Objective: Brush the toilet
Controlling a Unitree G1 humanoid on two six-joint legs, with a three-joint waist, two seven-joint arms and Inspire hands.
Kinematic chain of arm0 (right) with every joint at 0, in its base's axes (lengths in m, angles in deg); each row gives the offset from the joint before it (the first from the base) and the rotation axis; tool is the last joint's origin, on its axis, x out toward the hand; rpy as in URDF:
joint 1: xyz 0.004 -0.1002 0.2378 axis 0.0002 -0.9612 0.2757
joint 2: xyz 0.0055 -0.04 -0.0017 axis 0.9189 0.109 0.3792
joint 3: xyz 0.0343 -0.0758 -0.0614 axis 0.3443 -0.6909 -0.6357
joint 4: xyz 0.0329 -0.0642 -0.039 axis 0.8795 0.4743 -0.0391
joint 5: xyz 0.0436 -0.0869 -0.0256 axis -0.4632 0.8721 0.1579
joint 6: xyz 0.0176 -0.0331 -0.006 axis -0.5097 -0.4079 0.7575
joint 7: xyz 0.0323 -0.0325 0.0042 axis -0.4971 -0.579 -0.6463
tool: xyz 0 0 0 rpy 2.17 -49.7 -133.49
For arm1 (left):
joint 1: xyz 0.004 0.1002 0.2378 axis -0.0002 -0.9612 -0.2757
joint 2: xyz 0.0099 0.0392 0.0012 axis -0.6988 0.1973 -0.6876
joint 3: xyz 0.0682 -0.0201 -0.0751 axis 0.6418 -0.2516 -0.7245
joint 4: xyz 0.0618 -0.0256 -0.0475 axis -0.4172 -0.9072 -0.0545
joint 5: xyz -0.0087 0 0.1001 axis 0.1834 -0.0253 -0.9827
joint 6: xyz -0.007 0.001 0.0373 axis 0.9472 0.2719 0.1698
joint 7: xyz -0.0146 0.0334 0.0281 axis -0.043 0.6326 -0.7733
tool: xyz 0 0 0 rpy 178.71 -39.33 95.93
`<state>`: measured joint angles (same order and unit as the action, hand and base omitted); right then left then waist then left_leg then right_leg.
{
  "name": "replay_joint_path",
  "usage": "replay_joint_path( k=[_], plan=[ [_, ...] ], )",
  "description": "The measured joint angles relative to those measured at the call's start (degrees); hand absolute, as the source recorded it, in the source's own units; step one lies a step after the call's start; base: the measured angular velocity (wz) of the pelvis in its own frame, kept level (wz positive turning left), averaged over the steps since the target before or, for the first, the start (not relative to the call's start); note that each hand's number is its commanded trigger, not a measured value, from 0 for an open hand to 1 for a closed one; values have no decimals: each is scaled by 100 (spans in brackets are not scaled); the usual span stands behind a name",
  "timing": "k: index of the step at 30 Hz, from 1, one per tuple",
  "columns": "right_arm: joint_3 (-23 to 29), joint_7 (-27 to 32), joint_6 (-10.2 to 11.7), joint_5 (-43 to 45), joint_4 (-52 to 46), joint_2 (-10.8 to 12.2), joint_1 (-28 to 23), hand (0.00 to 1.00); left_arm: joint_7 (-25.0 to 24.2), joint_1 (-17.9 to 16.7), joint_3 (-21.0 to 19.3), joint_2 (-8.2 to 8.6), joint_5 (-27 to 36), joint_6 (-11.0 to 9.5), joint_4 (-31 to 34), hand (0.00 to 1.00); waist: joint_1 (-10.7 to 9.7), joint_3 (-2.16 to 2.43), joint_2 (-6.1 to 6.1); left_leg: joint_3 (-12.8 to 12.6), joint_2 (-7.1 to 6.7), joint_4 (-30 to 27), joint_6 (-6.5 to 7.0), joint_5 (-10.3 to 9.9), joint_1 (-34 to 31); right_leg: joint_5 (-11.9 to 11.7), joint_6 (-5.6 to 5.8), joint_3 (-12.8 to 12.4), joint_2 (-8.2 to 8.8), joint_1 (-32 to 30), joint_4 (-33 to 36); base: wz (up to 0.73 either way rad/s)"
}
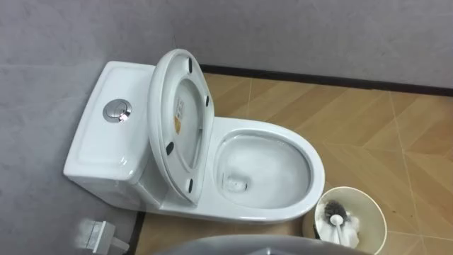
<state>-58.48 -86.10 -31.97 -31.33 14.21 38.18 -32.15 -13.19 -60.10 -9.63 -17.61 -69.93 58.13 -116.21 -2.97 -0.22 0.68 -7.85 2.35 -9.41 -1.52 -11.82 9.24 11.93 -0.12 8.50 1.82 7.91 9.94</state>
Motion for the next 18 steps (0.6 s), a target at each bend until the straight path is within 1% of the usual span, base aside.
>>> replay_joint_path(
  k=[8,10,12,14,15,18],
  plan=[
    [54,116,38,4,-30,-6,-1,0,7,1,-5,-3,0,-2,35,0,-1,0,-26,7,0,7,3,-3,-1,0,0,-8,-4,5,1,0],
    [65,177,63,8,-49,-6,0,0,34,5,-4,-4,0,-37,37,0,-2,-2,-27,9,1,13,3,-4,-5,0,0,-35,-13,9,1,0],
    [240,380,152,6,-92,-5,-9,0,39,29,-8,-4,-5,-89,36,0,-2,-3,-46,16,10,71,28,-29,5,1,-1,-51,-34,-5,-2,0],
    [327,600,192,-19,-145,-6,-11,0,71,40,0,-5,-1,-115,34,0,1,-4,-48,12,10,118,34,-35,15,1,1,-59,-37,-21,3,0],
    [330,771,244,-58,-167,-8,-18,0,103,39,8,-5,6,-119,31,0,1,-4,-45,6,7,127,37,-37,22,2,3,-66,-37,-20,2,-3],
    [371,1171,310,-71,-323,-7,-40,0,153,45,4,-4,5,-127,31,0,0,-2,-44,-10,2,128,40,-39,24,1,5,-91,-37,-20,1,0]
  ],
)
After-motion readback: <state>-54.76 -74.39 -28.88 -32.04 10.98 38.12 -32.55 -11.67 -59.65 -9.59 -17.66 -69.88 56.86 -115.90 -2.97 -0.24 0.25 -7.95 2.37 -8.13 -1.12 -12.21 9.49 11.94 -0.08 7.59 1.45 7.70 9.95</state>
